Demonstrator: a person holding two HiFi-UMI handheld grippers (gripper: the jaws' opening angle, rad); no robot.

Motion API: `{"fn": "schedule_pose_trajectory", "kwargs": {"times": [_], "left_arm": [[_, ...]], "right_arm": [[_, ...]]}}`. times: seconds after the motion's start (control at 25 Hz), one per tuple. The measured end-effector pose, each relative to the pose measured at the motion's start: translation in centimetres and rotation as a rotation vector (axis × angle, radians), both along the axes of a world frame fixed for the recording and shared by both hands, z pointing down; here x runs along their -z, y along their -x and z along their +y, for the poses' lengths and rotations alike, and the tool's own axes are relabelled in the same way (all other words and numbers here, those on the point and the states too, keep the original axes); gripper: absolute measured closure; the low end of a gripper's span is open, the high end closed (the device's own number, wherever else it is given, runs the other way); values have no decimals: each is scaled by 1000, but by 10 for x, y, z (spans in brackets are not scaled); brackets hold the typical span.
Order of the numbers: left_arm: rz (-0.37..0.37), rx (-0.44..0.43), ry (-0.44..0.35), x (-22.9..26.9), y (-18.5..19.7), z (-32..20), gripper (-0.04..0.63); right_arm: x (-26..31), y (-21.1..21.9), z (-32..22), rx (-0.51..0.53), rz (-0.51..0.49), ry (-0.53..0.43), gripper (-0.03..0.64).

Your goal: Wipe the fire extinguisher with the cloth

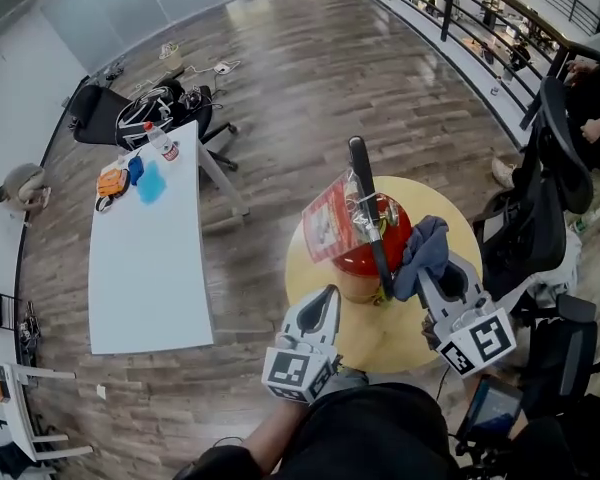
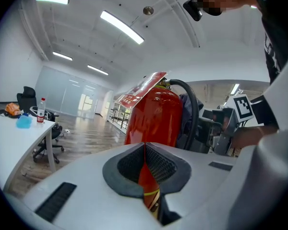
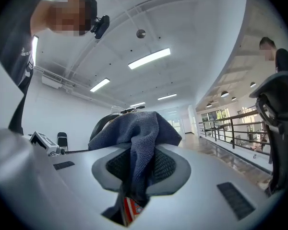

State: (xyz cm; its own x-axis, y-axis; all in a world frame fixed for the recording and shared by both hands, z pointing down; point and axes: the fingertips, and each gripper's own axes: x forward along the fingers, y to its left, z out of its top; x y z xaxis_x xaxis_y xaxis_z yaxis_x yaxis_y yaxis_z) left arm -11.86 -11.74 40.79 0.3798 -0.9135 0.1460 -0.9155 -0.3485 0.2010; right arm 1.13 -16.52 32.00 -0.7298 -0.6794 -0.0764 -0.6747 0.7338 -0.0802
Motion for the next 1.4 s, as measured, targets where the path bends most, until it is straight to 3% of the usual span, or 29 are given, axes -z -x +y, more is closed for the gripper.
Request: {"fn": "schedule_pose_trajectory", "kwargs": {"times": [0.2, 0.32, 0.52, 0.6, 0.68, 0.84, 0.88, 1.0, 1.12, 1.24, 1.32, 1.4], "left_arm": [[-5, 37, 9, 4, 1, -10, 572], [-10, 54, -3, 8, 2, -18, 572], [-27, 81, -10, 6, 7, -23, 572], [-31, 84, -8, 5, 6, -25, 572], [-25, 88, 8, 2, 4, -25, 572], [-27, 95, 13, 3, 2, -24, 572], [-28, 98, 11, 4, 3, -24, 572], [-30, 103, 3, 9, 4, -24, 572], [-28, 103, 0, 10, 4, -26, 572], [-24, 105, 0, 9, 4, -27, 572], [-28, 104, -1, 9, 5, -27, 572], [-36, 98, -1, 9, 4, -26, 572]], "right_arm": [[-11, -6, -53, 16, 66, 67, 534], [-4, 3, -61, 34, 120, -8, 535], [14, 9, -5, 206, 70, -123, 537], [20, 12, 7, 228, 53, -150, 537], [19, 7, -4, 185, 54, -136, 535], [-4, 2, -60, 119, 68, 20, 537], [-7, 5, -68, 115, 97, 21, 537], [16, 10, -59, 118, 184, -138, 538], [52, 22, -12, 266, 149, -340, 540], [51, 33, 5, 314, 285, -467, 539], [46, 27, -18, 255, 267, -387, 538], [49, 24, -42, 213, 175, -269, 538]]}}
